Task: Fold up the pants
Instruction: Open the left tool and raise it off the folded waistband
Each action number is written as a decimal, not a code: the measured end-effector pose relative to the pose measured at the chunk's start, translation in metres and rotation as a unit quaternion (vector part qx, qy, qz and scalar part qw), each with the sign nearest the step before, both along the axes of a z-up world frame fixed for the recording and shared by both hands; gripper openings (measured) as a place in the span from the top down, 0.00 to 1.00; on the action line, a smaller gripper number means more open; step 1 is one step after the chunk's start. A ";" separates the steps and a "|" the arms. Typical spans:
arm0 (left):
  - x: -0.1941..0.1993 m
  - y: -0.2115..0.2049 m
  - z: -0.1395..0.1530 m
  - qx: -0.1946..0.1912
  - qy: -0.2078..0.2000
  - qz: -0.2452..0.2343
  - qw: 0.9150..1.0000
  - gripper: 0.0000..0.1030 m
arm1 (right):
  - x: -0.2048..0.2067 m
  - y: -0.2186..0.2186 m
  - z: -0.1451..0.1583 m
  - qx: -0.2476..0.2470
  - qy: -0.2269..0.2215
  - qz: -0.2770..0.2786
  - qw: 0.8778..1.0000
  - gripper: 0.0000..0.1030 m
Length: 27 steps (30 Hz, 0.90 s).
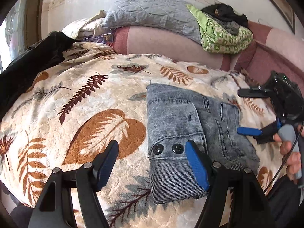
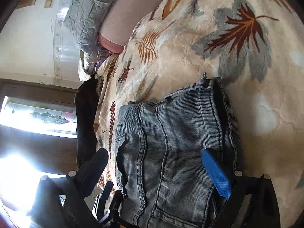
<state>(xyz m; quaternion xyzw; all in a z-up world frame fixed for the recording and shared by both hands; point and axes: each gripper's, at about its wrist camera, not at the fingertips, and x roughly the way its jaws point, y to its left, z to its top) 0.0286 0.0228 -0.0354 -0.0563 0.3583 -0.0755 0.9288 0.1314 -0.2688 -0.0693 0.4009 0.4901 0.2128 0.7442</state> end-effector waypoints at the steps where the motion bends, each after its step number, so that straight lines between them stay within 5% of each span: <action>1: -0.002 0.005 0.003 -0.005 -0.009 0.009 1.000 0.29 | -0.006 0.002 0.003 0.009 -0.005 0.005 1.000 0.03; 4: 0.000 0.012 -0.002 0.001 -0.007 0.023 1.000 0.28 | -0.026 0.007 0.004 0.031 -0.013 0.004 0.999 0.03; 7: 0.014 0.000 -0.029 0.029 0.048 0.008 0.998 0.28 | -0.036 0.014 -0.026 0.021 0.014 0.016 1.000 0.03; 8: 0.011 0.000 -0.027 0.032 0.032 0.013 0.999 0.28 | -0.040 0.011 -0.029 0.031 0.003 0.006 1.000 0.03; 11: 0.009 -0.005 -0.023 0.056 0.021 0.010 0.998 0.28 | -0.044 0.009 -0.010 0.021 0.009 -0.006 1.000 0.03; 16: 0.008 -0.001 -0.025 0.046 0.025 0.013 0.999 0.28 | -0.046 0.032 0.026 0.022 -0.059 0.043 0.997 0.02; 19: 0.008 -0.001 -0.025 0.045 0.027 0.004 0.999 0.28 | -0.039 0.038 -0.024 -0.005 -0.001 0.053 0.999 0.01; 22: 0.005 0.011 -0.017 0.011 0.022 0.006 1.000 0.28 | -0.050 0.025 -0.018 0.035 -0.020 0.018 0.999 0.01; 27: 0.002 0.060 -0.012 -0.109 0.027 0.068 0.991 0.28 | -0.054 0.011 -0.023 0.041 -0.018 0.015 0.999 0.01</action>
